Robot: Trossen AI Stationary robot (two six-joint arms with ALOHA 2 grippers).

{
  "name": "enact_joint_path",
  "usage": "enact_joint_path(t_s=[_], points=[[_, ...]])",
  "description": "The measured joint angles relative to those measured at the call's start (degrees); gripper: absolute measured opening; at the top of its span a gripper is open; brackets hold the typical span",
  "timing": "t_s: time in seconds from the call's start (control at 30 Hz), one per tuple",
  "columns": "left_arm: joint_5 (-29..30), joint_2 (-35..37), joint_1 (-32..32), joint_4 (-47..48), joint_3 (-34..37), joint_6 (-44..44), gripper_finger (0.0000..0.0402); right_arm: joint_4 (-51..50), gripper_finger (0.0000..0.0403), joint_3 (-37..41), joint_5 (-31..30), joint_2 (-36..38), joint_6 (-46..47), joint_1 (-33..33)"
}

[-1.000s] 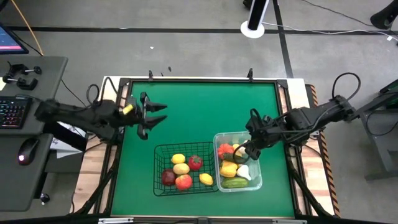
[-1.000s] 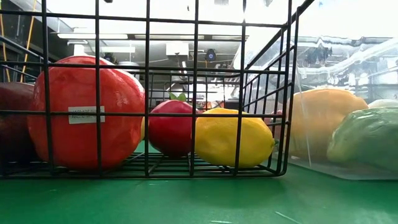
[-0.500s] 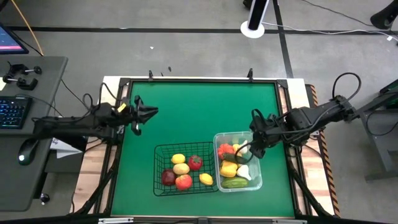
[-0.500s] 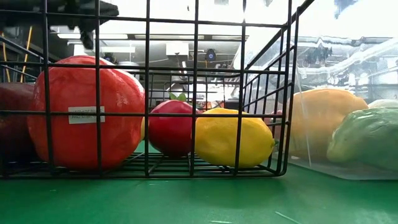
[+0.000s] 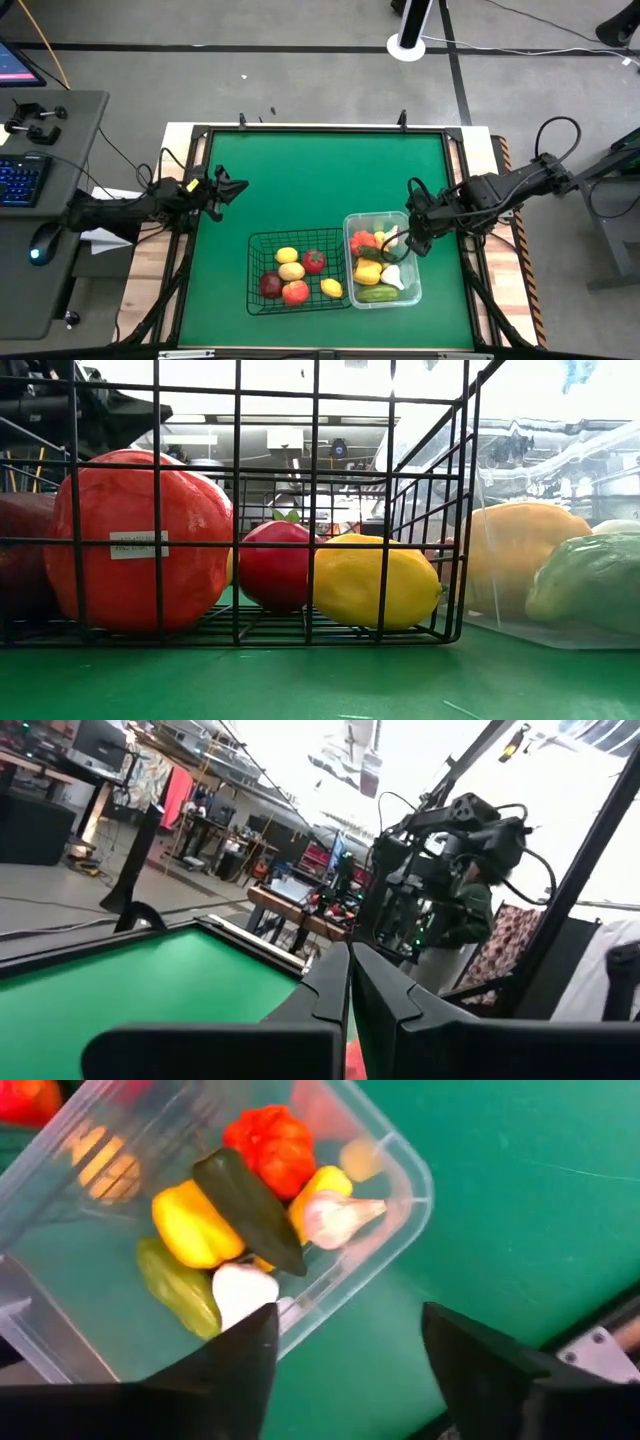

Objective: Sort produce into baskets
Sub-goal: Return to Home Position

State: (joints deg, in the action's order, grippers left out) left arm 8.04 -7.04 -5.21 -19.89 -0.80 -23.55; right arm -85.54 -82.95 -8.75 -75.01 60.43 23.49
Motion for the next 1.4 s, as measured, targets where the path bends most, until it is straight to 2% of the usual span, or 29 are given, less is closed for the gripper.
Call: enact_joint_path(t_s=[0.1, 0.2, 0.27, 0.33, 0.43, 0.57, 0.7, 0.83, 0.93, 1.07, 1.17, 1.27, 1.4], points=[[-0.38, 0.06, 0.01, 0.18, 0.00, -0.01, 0.0001, 8.53, 0.0161, 7.41, 2.29, 4.43, -0.27, 0.26], [-0.38, 0.05, 0.00, 0.78, 0.00, -0.81, 0.0002, 21.79, 0.0089, 16.82, 3.95, 10.16, -1.69, -0.67], [-0.30, -0.03, 0.00, 0.80, 0.00, -0.41, 0.0003, 32.00, 0.0039, 21.26, 3.47, 14.24, -6.86, -3.39], [-0.04, -0.05, 0.00, 0.80, 0.00, 1.24, 0.0003, 40.58, 0.0011, 24.70, 2.66, 18.41, -14.72, -7.83], [-0.02, -0.05, 0.00, 0.80, 0.00, 2.14, 0.0003, 49.01, 0.0017, 29.58, 4.74, 24.60, -26.20, -17.13], [-0.03, -0.05, 0.00, 0.80, 0.00, 2.21, 0.0003, 55.87, 0.0005, 38.50, 15.58, 33.56, -36.65, -31.15], [-0.01, -0.05, 0.00, 0.80, 0.00, 2.21, 0.0003, 64.74, 0.0005, 49.34, 26.83, 41.96, -40.49, -40.96], [-0.01, -0.05, 0.00, 0.80, 0.00, 2.21, 0.0003, 75.33, 0.0001, 59.02, 30.08, 48.59, -41.21, -45.45], [-0.01, -0.05, 0.00, 0.80, 0.00, 2.19, 0.0003, 81.66, 0.0001, 63.69, 29.11, 51.65, -41.04, -46.71], [0.01, -0.05, 0.00, 0.80, 0.00, 2.19, 0.0003, 86.46, 0.0000, 67.56, 24.81, 53.05, -39.21, -45.87], [0.01, -0.05, 0.00, 0.80, 0.00, 2.19, 0.0003, 95.32, 0.0000, 71.55, 23.16, 52.93, -35.05, -42.39], [0.01, -0.07, 0.00, 0.80, 0.00, 2.20, 0.0003, 103.17, 0.0000, 75.61, 17.80, 53.00, -33.43, -37.16], [0.01, -0.05, 0.00, 0.82, 0.00, 2.21, 0.0003, 104.73, 0.0000, 78.02, 10.47, 53.86, -35.48, -33.05]])
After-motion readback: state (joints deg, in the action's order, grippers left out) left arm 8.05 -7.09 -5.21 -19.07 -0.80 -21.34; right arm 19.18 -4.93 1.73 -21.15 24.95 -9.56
